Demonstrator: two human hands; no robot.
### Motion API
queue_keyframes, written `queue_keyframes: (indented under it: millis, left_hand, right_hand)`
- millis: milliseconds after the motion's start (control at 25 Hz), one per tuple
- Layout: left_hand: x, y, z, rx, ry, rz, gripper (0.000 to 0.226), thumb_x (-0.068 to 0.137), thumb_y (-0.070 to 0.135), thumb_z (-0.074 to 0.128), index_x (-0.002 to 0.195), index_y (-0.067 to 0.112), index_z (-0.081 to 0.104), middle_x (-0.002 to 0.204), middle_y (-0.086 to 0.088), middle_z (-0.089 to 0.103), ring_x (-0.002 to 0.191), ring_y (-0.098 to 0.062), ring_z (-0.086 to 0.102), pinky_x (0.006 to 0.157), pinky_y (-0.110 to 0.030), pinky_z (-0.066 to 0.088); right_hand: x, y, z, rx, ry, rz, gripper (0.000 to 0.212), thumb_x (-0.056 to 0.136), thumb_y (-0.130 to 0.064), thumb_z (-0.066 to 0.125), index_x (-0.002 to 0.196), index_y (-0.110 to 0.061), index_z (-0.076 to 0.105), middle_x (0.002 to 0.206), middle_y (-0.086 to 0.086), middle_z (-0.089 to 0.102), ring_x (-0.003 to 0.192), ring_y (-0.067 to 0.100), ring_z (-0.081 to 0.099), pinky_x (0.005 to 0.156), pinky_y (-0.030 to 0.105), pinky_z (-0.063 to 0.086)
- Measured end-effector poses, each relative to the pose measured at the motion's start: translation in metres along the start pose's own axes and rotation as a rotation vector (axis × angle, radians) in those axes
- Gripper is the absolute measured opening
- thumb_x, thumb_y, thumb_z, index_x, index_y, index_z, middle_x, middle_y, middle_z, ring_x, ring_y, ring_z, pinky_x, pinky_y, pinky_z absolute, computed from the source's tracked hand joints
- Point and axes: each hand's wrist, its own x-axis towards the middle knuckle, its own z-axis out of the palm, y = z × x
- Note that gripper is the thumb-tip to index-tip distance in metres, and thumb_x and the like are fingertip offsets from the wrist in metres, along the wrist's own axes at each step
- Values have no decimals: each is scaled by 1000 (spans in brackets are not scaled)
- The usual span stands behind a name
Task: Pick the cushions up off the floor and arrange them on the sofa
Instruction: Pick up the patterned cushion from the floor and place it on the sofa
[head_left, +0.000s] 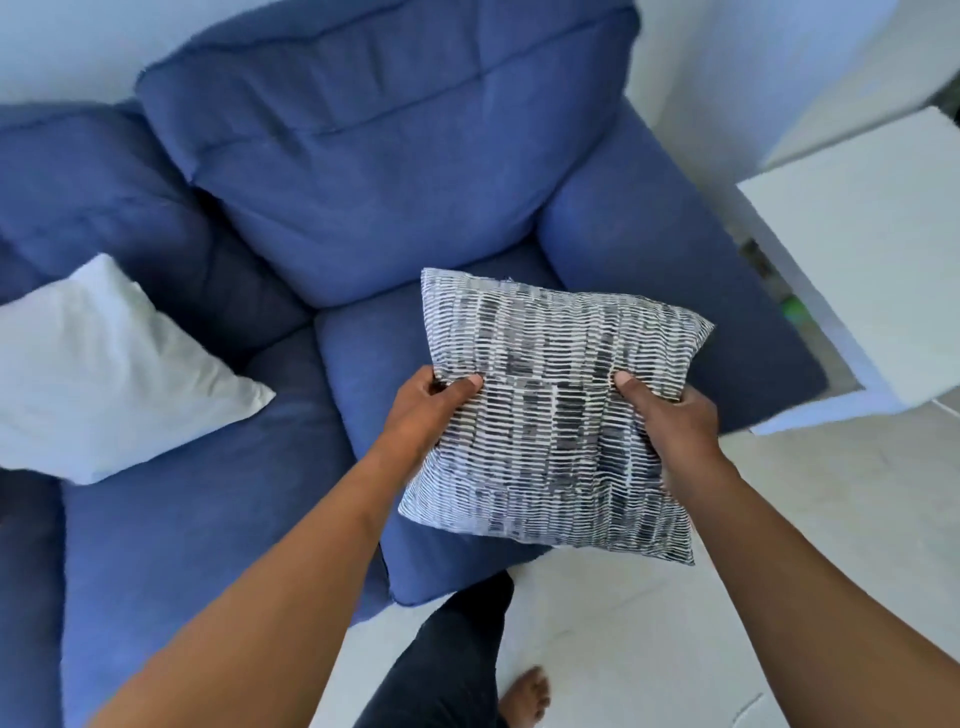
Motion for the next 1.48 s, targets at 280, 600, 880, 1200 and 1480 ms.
queue_keyframes:
  millis: [280,600,880,1200,1480]
  left_hand:
    - [67,46,-77,-6,122,6,39,93,25,82,127,12,68,119,-6,80,109,-25,77,91,-37,62]
    - [123,66,-114,-3,297,68,59,81,8,90,132,15,62,125,-1,76,112,-15,73,93,-30,59]
    - [193,59,-120,129,427,39,72,66,33,91,131,27,59,122,6,77,115,-20,73,104,-48,59]
    - [208,102,-137,-223,531,44,41,89,10,71,129,6,63,114,-7,75,98,-20,73,80,-35,62]
    - [209,127,-139,-235,749,146,17,93,10,77,86,21,66,96,-4,75,87,-18,70,92,-44,64]
  right_hand:
    - [62,-66,119,-136,-151,-25,34,78,-25,92,106,-13,75,105,5,81,94,28,79,93,52,63]
    - [128,-115,208,-281,-300,-196,25,81,-10,86,89,-26,69,94,-7,74,95,18,71,86,31,53]
    - [212,-113,262,-397,-375,-192,36,84,-7,84,117,-12,70,111,2,75,103,22,70,92,33,54]
    - [232,-165,272,-191,-356,-52,24,88,-21,73,108,-15,62,98,-4,69,86,12,64,84,40,54]
    - [232,-196,276,-108,-255,-193,28,92,2,67,82,-23,65,85,-3,69,77,13,65,63,27,56]
